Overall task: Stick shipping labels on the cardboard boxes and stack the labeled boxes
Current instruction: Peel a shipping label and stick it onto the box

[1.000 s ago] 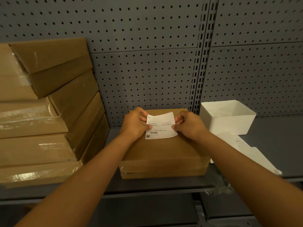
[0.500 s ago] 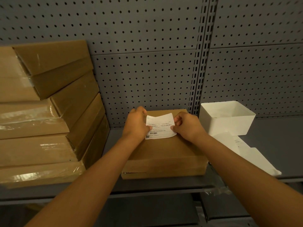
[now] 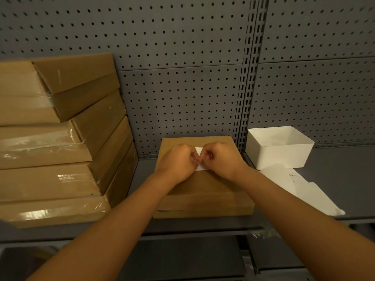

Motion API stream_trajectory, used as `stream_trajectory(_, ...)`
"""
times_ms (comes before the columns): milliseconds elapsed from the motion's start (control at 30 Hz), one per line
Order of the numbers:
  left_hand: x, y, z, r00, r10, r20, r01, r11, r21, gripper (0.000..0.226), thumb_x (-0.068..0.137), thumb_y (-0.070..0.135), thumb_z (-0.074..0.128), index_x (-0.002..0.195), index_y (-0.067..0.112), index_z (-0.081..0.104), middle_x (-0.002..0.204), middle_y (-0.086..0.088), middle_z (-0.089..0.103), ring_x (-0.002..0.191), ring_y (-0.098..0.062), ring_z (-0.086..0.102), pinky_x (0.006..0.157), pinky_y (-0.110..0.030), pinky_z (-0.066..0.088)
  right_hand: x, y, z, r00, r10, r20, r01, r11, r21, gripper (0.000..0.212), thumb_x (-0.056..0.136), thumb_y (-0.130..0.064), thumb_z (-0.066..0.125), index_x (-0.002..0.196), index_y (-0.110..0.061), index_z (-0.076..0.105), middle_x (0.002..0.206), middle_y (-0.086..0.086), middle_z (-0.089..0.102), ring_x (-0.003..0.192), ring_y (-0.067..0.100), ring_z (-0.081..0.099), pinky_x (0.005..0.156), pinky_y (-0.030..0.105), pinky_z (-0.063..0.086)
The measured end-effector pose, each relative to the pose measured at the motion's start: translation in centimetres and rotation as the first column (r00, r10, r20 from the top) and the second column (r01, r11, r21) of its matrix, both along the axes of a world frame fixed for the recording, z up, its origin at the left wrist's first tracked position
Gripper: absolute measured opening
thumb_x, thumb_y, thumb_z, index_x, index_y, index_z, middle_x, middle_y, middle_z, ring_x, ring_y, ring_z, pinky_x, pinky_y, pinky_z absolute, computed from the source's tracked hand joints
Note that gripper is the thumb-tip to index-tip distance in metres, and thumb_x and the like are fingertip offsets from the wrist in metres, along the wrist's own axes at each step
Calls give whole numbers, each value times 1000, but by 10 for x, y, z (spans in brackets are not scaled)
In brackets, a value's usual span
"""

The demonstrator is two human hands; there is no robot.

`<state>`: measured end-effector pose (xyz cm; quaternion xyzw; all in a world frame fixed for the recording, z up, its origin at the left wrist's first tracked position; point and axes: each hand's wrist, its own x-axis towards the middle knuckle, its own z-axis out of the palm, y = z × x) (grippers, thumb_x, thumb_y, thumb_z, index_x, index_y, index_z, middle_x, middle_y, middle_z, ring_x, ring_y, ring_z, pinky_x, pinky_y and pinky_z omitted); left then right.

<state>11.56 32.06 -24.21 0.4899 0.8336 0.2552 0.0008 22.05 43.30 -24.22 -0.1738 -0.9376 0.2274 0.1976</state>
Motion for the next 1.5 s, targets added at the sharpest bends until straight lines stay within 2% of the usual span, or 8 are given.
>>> stream_trajectory(133,-8,-15,0,999,15,43,-13,999,-50,13,85,14,64,76,22,68,88,6,64,88,-15,62,77,-31,53,14,2,0,995,-4,95,6,1000,-22,5,85,-14,64,85,-11,68,73,-11,53,76,10,50,67,19,38)
stream_trajectory(400,5,-21,0,997,-49,-62,45,997,-60,22,88,27,64,108,24,70,112,5,63,100,-13,58,87,-31,51,29,-1,4,997,-34,72,26,995,100,14,87,-17,65,100,-16,68,102,-1,58,91,11,50,82,22,42)
stream_trajectory(600,-9,-37,1,991,87,-102,-91,995,-35,11,89,22,61,93,23,72,101,6,69,91,-12,62,79,-32,54,43,10,0,986,-146,77,142,988,59,12,88,-9,59,90,-12,70,100,3,64,93,18,59,88,31,51)
stream_trajectory(800,9,-26,-14,985,-139,-103,130,988,-89,37,97,27,48,133,24,55,139,4,53,129,-14,47,106,-29,39,30,-8,-13,990,25,142,-44,991,127,37,96,-21,50,133,-18,56,139,2,53,128,19,47,111,29,33)
stream_trajectory(1033,-4,-42,-14,976,-133,-170,123,990,-68,34,96,30,50,128,24,60,131,4,60,121,-13,55,104,-32,44,45,2,-10,987,-79,140,54,984,171,31,97,-26,46,122,-21,64,124,1,65,106,20,62,97,36,49)
stream_trajectory(1133,8,-36,-15,961,-234,-147,224,971,-82,34,95,33,50,128,27,61,133,4,59,123,-13,54,104,-33,43,37,-16,-12,986,67,154,-89,985,145,33,98,-23,45,127,-21,61,138,0,55,124,19,52,108,28,39)
stream_trajectory(1367,-11,-49,-6,981,-87,-175,86,996,-15,27,94,36,53,110,24,72,108,4,72,82,-9,66,77,-33,55,55,5,-8,991,-98,86,85,986,146,32,94,-19,50,121,-19,66,128,-4,63,97,13,64,94,19,44)
stream_trajectory(1500,2,-23,-13,974,-163,-155,157,986,-51,38,97,29,48,132,19,57,139,0,54,125,-14,51,106,-29,40,31,-13,-14,992,10,123,-29,988,150,40,98,-18,43,138,-17,49,145,1,47,133,17,43,112,25,26)
